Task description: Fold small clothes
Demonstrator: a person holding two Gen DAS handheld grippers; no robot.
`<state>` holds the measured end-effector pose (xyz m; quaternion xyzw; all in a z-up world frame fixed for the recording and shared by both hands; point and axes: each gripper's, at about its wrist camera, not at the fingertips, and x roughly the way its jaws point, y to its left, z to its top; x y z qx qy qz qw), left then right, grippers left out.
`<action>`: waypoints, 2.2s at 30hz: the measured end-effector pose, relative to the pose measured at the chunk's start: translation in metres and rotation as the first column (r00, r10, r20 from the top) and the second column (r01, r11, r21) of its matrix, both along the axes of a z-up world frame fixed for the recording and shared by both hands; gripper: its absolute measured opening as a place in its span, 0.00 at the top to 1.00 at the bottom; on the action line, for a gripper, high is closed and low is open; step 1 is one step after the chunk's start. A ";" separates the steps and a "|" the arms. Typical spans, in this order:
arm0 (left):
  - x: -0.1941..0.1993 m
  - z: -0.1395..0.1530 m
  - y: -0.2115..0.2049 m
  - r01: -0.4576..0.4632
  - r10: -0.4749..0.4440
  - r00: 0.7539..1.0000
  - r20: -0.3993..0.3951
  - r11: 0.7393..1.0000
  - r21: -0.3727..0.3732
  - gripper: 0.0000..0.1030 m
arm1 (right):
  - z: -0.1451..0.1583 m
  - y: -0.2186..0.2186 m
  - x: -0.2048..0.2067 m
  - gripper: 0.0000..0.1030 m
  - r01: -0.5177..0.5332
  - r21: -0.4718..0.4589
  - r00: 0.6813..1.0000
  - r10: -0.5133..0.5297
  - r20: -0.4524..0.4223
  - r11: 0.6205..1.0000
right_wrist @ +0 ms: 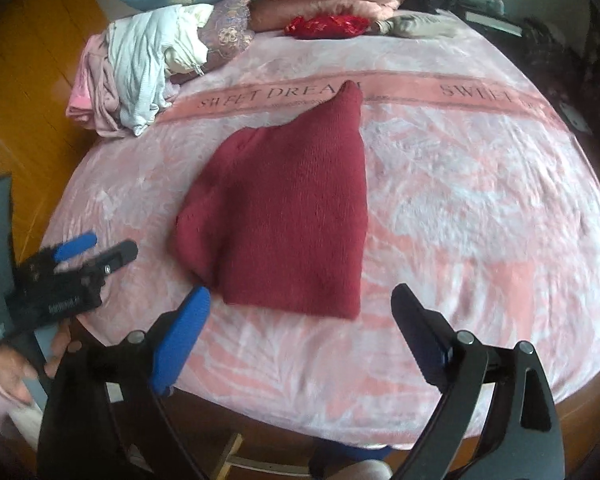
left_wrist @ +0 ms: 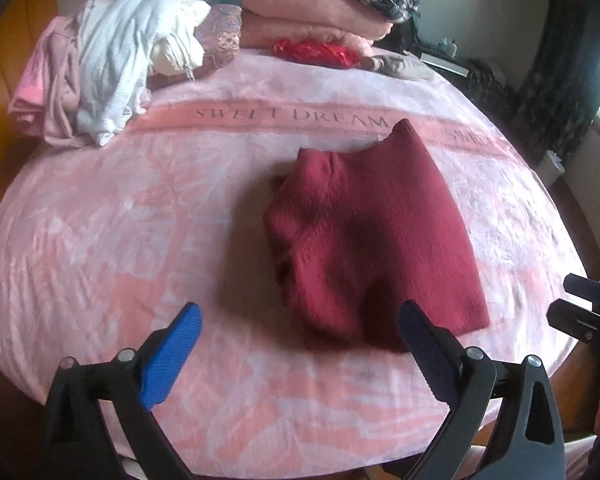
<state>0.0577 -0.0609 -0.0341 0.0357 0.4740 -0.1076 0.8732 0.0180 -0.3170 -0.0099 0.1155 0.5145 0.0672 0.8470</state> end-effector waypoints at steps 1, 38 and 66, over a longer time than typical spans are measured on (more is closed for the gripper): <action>-0.005 -0.001 -0.001 -0.005 0.005 1.000 0.005 1.000 0.007 0.04 | -0.003 0.000 -0.002 0.11 0.009 0.023 1.000 -0.009 -0.005 1.000; -0.041 -0.025 -0.014 0.003 -0.003 1.000 0.001 0.997 0.078 0.04 | -0.035 0.020 -0.018 0.11 -0.023 -0.027 0.999 0.022 -0.030 0.999; -0.043 -0.028 -0.020 0.014 -0.014 1.000 0.005 0.997 0.075 0.04 | -0.036 0.027 -0.020 0.11 -0.040 -0.020 0.998 0.039 -0.042 0.999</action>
